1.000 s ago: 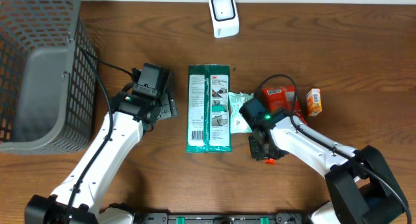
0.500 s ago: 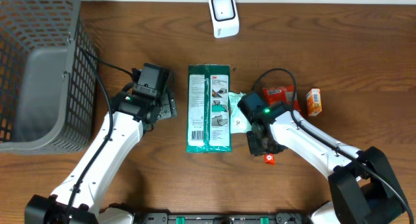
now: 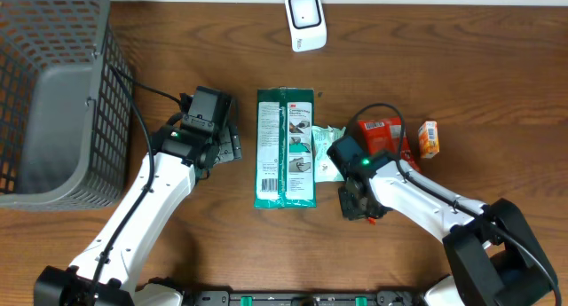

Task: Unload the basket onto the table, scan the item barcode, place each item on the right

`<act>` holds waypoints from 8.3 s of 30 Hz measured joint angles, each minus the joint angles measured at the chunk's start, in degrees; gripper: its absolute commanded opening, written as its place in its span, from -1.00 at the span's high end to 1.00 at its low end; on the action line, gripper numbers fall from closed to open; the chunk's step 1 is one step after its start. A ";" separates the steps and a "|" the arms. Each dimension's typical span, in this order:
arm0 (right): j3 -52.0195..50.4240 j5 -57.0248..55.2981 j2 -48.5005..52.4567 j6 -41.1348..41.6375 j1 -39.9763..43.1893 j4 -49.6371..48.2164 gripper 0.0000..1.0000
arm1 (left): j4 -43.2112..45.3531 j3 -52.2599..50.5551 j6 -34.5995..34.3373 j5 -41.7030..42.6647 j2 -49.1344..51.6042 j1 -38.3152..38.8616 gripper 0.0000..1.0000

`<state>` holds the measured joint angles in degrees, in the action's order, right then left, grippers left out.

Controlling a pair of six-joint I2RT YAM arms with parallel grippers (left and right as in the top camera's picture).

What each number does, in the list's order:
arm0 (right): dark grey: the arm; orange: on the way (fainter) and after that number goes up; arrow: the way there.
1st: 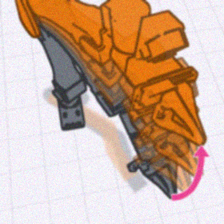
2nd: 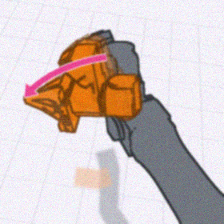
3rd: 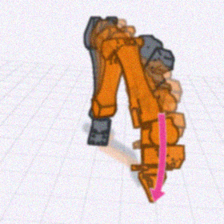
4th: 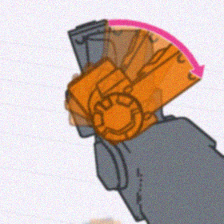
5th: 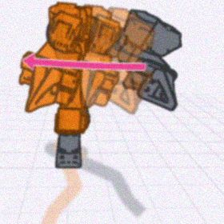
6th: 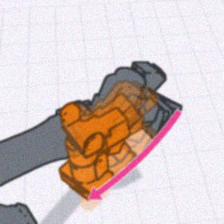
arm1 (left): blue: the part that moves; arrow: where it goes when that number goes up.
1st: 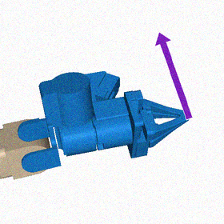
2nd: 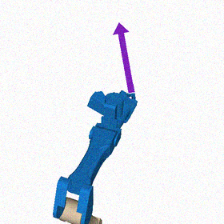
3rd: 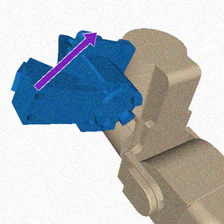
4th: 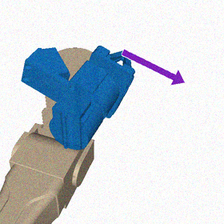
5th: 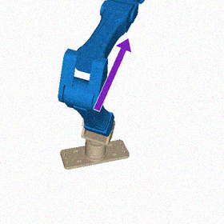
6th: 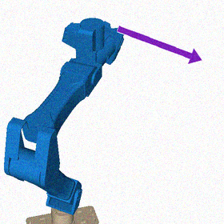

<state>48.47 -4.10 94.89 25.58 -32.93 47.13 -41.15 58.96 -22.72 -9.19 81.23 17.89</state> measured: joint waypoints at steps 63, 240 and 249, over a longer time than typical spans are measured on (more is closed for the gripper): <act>12.20 32.26 1.55 -7.48 0.37 -20.79 0.09 | -0.04 0.00 0.02 0.00 0.00 0.00 -0.76; 18.43 91.67 16.09 -8.07 8.20 -40.30 0.97 | 15.91 -0.24 12.13 61.07 0.00 -7.93 -0.43; 18.43 91.67 16.09 -7.10 9.25 -40.54 0.97 | 15.87 -0.24 12.26 61.46 0.00 -7.93 0.09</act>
<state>66.89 87.57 110.98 18.48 -23.68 6.59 -25.28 58.72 -10.46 52.27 81.23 9.96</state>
